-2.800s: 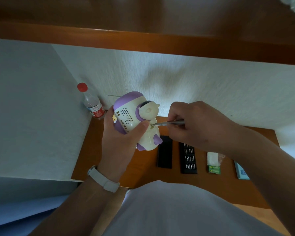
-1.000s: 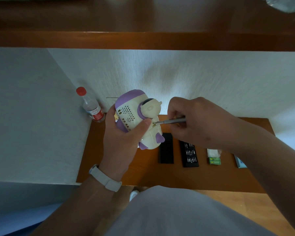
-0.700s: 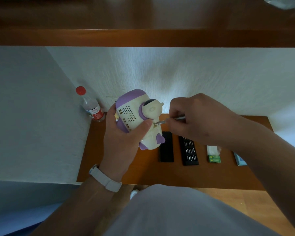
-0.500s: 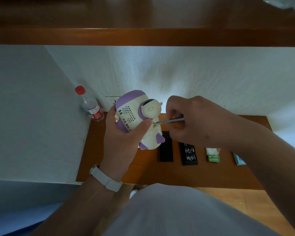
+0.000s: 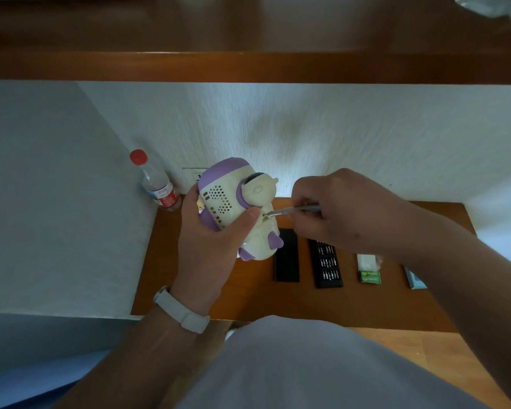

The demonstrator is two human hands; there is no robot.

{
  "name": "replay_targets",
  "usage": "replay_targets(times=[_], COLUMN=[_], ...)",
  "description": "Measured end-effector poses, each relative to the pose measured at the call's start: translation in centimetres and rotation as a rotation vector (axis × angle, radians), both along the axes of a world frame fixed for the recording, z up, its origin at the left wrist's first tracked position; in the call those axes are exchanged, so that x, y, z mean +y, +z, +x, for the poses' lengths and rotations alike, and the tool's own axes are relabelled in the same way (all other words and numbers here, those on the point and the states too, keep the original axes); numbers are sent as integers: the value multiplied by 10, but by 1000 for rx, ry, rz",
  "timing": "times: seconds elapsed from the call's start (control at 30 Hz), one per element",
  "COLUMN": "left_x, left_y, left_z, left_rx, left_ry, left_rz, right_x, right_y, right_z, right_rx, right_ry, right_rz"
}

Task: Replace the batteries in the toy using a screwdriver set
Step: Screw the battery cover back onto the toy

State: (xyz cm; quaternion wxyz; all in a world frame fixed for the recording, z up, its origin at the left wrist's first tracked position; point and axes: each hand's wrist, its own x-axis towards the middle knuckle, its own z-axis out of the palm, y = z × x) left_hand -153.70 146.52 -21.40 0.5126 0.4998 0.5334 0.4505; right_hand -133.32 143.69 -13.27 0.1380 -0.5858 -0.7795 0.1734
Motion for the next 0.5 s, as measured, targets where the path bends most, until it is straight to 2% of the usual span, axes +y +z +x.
replay_targets(times=[0.13, 0.5], left_x=[0, -4], left_y=[-3, -12], left_z=[4, 10], left_rx=[11, -27], left_ry=[-19, -56], left_rz=[-4, -22], right_x=[-1, 1], right_y=[-1, -8], right_z=[1, 9], right_rx=[79, -25], right_ry=[10, -6], right_rz=[4, -33])
